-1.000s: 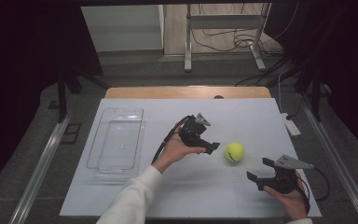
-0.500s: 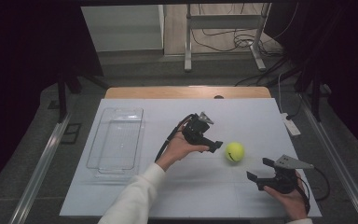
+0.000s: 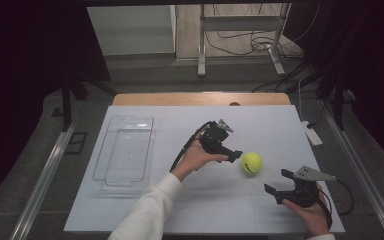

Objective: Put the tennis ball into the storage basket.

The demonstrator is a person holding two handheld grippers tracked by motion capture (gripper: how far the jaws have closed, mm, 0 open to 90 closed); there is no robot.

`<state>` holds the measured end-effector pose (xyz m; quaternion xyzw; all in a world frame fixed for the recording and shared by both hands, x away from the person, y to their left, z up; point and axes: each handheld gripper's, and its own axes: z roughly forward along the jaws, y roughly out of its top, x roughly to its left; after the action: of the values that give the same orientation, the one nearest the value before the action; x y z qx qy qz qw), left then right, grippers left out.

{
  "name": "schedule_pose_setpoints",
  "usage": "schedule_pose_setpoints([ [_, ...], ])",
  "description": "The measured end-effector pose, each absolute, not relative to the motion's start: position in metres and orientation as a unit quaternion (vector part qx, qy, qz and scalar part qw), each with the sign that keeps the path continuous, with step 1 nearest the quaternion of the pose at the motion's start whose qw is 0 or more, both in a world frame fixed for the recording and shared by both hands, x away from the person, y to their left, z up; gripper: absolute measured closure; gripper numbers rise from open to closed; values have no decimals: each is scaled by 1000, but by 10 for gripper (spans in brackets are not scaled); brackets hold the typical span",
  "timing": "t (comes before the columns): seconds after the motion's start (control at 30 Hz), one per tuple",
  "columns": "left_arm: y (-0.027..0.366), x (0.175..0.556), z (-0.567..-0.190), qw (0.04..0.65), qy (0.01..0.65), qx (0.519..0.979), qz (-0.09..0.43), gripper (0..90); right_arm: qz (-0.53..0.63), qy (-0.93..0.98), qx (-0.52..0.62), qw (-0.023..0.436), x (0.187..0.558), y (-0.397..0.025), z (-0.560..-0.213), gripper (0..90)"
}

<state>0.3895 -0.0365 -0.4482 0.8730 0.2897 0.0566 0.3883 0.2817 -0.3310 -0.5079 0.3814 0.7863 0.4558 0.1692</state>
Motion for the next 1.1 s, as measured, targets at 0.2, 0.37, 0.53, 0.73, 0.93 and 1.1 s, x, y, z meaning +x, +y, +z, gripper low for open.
schedule_pose_setpoints([
  [0.2, -44, 392, -448, 387, 290, 874, 53, 99, 457, 786, 381, 168, 281, -331, -508, 95],
  [0.37, -48, 394, -450, 384, 289, 875, 52, 99, 456, 786, 382, 169, 281, -331, -508, 95],
  [0.53, -53, 396, -451, 381, 287, 878, 50, 97, 456, 786, 382, 168, 281, -331, -508, 95],
  [0.73, -57, 398, -453, 377, 287, 879, 46, 95, 455, 786, 383, 168, 282, -331, -508, 95],
  [0.93, -63, 399, -452, 375, 283, 882, 43, 93, 456, 786, 382, 167, 281, -331, -508, 95],
  [1.1, -69, 400, -453, 373, 278, 884, 38, 92, 455, 786, 382, 167, 282, -331, -508, 95],
])
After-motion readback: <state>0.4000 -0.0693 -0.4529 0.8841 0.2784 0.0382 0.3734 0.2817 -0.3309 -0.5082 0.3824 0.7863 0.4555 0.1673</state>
